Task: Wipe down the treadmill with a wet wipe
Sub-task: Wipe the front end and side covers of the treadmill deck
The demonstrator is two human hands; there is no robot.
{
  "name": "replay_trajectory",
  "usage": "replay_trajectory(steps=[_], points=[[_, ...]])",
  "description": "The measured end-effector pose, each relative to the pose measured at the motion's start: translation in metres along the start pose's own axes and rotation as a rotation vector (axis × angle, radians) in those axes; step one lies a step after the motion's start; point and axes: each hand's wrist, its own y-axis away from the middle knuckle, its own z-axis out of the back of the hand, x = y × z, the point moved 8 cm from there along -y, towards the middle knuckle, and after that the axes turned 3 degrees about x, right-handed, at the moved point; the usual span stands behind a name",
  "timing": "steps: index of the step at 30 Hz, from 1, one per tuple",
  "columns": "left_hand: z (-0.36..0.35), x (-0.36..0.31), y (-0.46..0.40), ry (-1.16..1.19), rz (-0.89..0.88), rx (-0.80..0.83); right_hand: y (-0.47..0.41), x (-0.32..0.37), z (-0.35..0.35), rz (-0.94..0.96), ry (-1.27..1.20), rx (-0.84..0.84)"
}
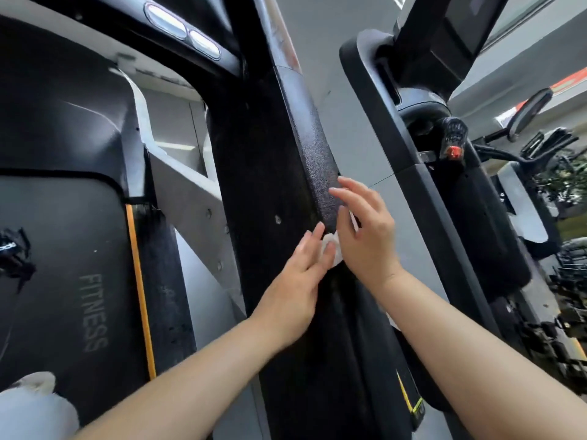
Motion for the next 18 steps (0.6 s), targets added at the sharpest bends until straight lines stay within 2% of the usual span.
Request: replay_trajectory(steps=[4,6,9,12,15,18], points=[[0.037,0.005,-0.012,-0.042,-0.054,-0.259,0.040,0.034,-0.001,0.200,0.098,0.165],[0.050,0.010,-0.019,0.010,-0.082,-0.256,0.055,0.043,-0.007,0.239,0.231,0.263],[0.063,0.019,-0.042,-0.003,-0.077,-0.014,0.074,0.044,-0.023,0.252,0.534,0.380],[0.081,0.005,-0.072,-0.374,-0.273,0.220,0.085,0.030,-0.043,0.116,0.756,0.503],[0.097,-0.005,-0.106,-0.676,-0.463,0.335,0.071,0.023,-0.066,0.087,0.929,0.598],[0.111,-0.023,-0.136,-0.686,-0.597,0.357,0.035,0.023,-0.094,0.050,1.087,0.692]])
